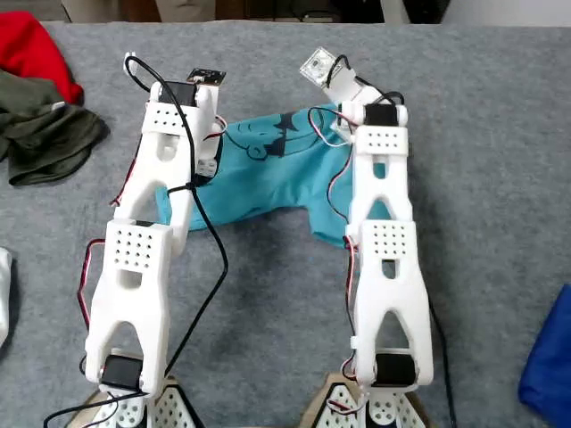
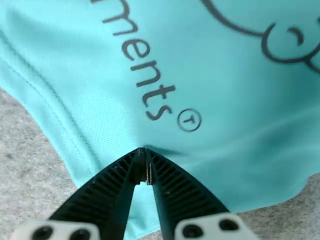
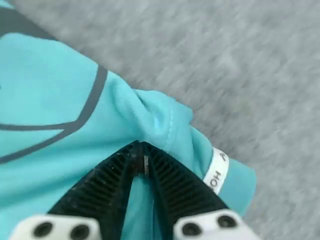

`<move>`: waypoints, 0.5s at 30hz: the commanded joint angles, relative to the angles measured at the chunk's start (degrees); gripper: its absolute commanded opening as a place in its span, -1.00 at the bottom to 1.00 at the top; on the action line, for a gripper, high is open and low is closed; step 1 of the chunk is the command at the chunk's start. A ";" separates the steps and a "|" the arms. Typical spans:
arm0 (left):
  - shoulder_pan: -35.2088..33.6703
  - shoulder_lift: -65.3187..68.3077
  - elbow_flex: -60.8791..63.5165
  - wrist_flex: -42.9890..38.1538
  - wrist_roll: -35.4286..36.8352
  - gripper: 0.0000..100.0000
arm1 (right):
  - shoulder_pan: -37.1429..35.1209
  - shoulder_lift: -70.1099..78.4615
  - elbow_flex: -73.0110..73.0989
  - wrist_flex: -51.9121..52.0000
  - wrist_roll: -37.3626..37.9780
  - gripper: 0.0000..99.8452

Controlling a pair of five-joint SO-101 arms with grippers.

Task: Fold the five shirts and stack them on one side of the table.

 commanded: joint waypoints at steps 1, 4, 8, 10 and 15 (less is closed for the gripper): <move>-0.44 -0.84 -0.09 -0.09 0.00 -0.96 | 0.57 -1.71 -4.00 -3.87 0.18 -0.99; -0.44 -0.84 -0.18 -0.09 -0.09 -0.96 | 0.57 -6.11 -3.91 -0.62 0.18 -0.99; -0.26 -0.84 0.00 -0.09 -1.05 -0.96 | -0.40 -12.79 -3.74 9.23 0.18 -0.99; -0.26 -0.75 0.00 -0.09 -1.05 -0.96 | -1.01 -15.78 -3.82 15.12 0.18 -0.99; -0.79 0.40 -0.35 -0.09 -1.05 -0.96 | -1.63 -23.96 -3.82 30.51 0.70 -0.99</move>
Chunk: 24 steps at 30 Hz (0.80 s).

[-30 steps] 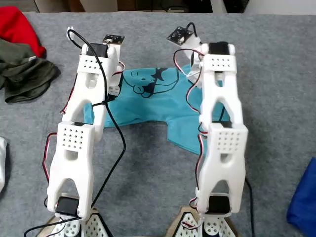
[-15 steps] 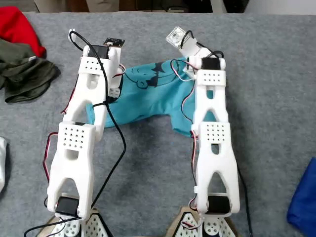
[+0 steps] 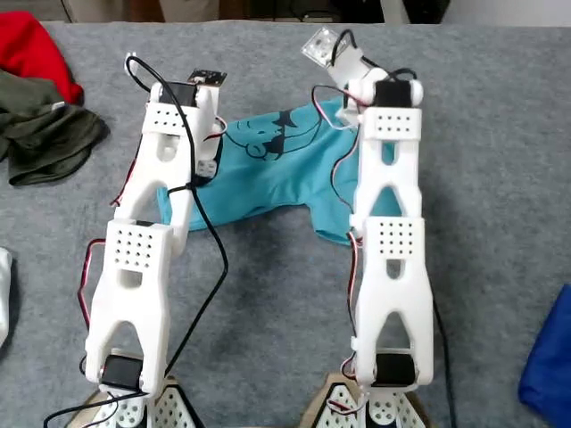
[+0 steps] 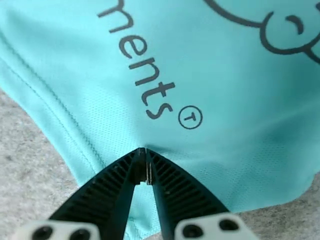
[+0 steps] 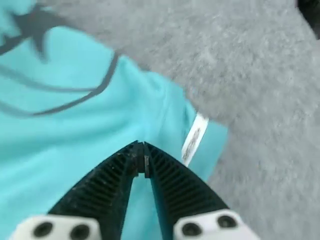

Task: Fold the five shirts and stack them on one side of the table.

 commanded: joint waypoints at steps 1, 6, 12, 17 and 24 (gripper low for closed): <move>-0.79 -0.22 -0.18 -0.09 -0.35 -0.96 | -1.01 -10.59 -3.65 10.81 1.05 -0.99; -0.62 -0.48 -0.09 0.00 -0.35 -0.96 | 1.01 -17.45 5.23 13.63 12.92 -0.98; -0.35 -0.66 -0.44 0.53 -0.18 -0.96 | 3.65 -37.14 34.77 13.27 18.99 -0.98; -0.09 -6.29 0.44 0.53 -0.18 -0.96 | 4.00 -57.36 64.48 9.58 26.99 -0.98; 0.00 -20.79 13.63 0.53 -0.44 -0.96 | 4.79 -81.19 104.31 -8.53 37.98 -0.89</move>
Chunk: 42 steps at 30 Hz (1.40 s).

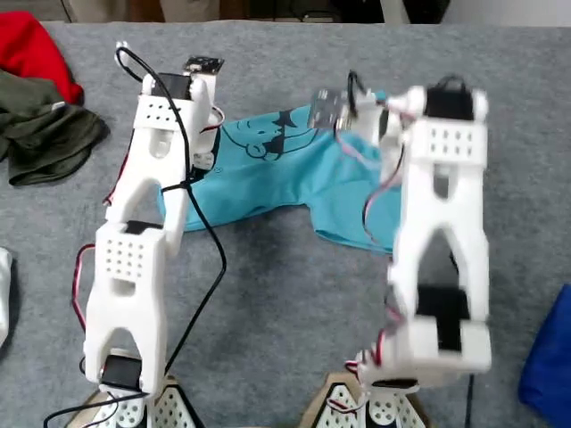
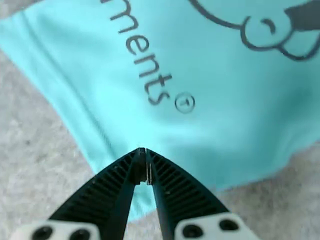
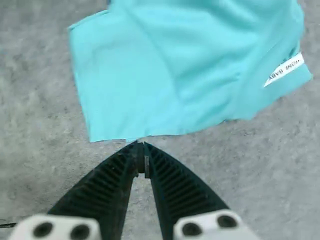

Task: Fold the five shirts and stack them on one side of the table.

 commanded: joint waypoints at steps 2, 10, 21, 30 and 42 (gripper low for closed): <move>-0.09 -14.37 11.52 0.53 -0.44 -0.96 | 0.75 -15.96 26.77 -11.60 5.80 -0.83; -0.53 -39.60 38.51 -4.57 -0.44 -0.96 | -0.22 -19.21 46.11 -23.56 8.00 -0.80; -0.79 -69.23 84.04 -22.42 -0.44 -0.96 | 1.27 -2.33 39.87 -30.51 6.68 -0.80; -0.79 -75.65 89.05 -21.45 -0.53 -0.96 | 1.54 3.74 35.65 -30.42 6.33 -0.80; -0.79 -75.65 88.70 -21.10 -0.53 -0.96 | 1.45 0.75 35.65 -34.55 6.59 -0.80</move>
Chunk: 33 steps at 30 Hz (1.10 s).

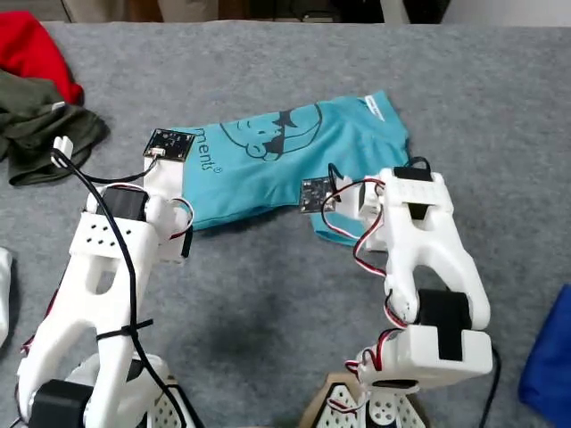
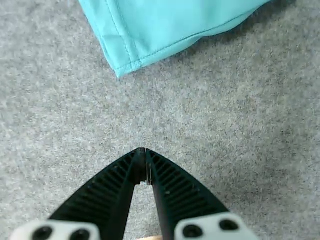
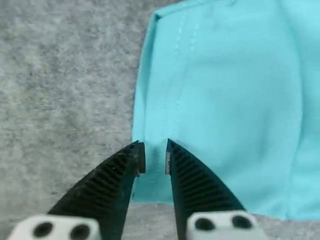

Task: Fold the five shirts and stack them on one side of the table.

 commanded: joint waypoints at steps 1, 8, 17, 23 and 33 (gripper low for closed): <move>-0.79 -1.80 -0.35 0.44 -0.53 -0.96 | 1.01 0.13 -2.51 -3.69 -0.35 -0.80; -0.88 -1.80 -0.35 0.53 -0.53 -0.96 | 0.84 4.70 -3.74 -5.10 -0.35 -0.80; -0.88 -1.80 -0.18 0.53 -0.53 -0.96 | 0.75 5.32 -3.91 -3.52 -0.53 -1.00; -0.88 -1.80 -0.26 0.53 -0.53 -0.96 | 1.80 4.97 -6.46 -3.52 -0.62 -0.97; -0.88 -2.07 -0.35 1.67 -0.53 -0.96 | 4.09 5.05 -19.30 -3.43 -3.16 -0.99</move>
